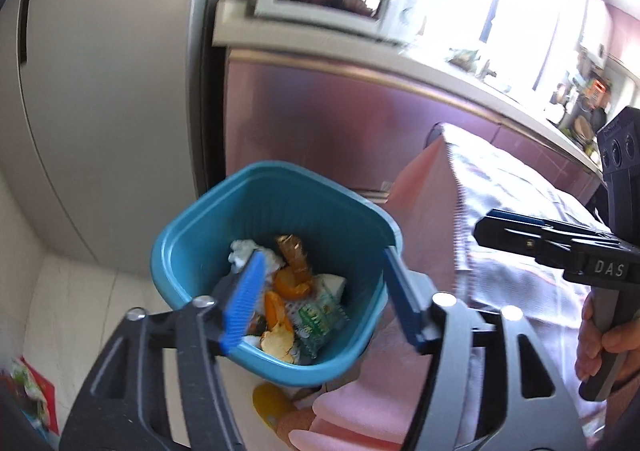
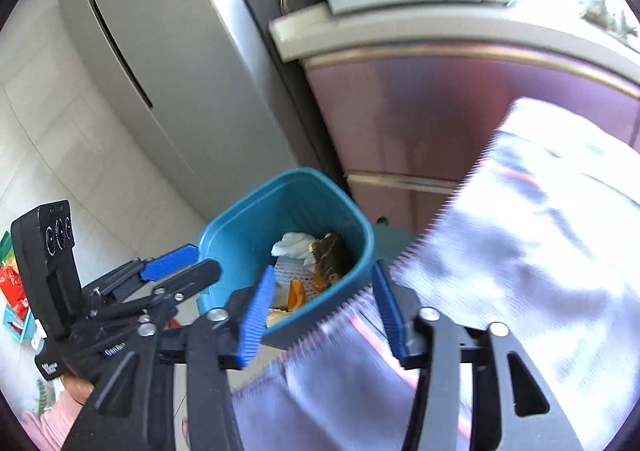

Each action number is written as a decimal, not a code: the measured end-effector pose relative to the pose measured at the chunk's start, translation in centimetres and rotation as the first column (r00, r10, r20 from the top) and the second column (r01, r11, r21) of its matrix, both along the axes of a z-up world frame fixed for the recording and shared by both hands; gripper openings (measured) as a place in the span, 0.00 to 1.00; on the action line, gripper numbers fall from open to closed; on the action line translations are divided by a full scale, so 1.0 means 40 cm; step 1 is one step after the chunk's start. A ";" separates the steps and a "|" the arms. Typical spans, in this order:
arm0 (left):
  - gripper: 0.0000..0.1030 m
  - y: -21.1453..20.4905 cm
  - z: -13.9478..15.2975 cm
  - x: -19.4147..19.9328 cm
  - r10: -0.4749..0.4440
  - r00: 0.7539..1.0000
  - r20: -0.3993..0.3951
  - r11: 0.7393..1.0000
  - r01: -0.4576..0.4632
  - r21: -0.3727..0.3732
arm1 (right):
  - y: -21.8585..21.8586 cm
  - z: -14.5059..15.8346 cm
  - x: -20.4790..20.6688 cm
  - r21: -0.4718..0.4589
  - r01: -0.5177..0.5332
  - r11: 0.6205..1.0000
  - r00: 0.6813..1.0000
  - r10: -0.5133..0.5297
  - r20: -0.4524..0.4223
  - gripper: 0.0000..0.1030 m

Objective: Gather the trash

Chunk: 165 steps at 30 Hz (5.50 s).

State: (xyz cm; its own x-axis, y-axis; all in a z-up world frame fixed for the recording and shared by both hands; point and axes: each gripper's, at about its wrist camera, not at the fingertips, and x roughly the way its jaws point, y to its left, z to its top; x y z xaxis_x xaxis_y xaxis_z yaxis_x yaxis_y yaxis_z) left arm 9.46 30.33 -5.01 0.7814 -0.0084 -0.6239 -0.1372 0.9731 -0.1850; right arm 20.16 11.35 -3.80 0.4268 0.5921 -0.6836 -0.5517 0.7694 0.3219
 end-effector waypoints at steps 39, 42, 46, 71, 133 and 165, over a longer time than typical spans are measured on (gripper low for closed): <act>0.94 -0.455 0.134 -0.314 -0.116 0.932 0.342 0.978 0.046 0.205 | -0.489 0.068 -0.522 0.080 0.575 0.814 0.668 -0.524 0.529 0.93; 0.94 -0.458 0.137 -0.317 -0.111 0.933 0.341 0.977 0.040 0.208 | -0.490 0.070 -0.528 0.077 0.579 0.812 0.663 -0.524 0.535 0.93; 0.94 -0.460 0.138 -0.326 -0.108 0.932 0.345 0.977 0.036 0.210 | -0.496 0.073 -0.539 0.084 0.585 0.807 0.656 -0.531 0.536 0.93; 0.94 -0.475 0.156 -0.349 -0.112 0.922 0.372 0.976 0.030 0.217 | -0.540 0.097 -0.562 0.108 0.608 0.786 0.618 -0.555 0.557 0.93; 0.94 -0.504 0.152 -0.327 -0.139 0.909 0.392 0.973 0.053 0.223 | -0.571 0.098 -0.566 0.129 0.630 0.766 0.600 -0.586 0.545 0.93; 0.94 -0.506 0.157 -0.330 -0.139 0.909 0.392 0.973 0.052 0.225 | -0.571 0.100 -0.558 0.131 0.631 0.765 0.601 -0.588 0.541 0.93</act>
State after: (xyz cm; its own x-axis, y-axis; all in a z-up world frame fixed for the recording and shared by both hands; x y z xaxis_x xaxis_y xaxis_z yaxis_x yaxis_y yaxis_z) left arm -3.73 10.10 1.26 0.9678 -0.0019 -0.2517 0.0021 1.0000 0.0003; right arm -2.16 -11.49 0.21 0.9656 0.0215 -0.2593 -0.0037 0.9976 0.0691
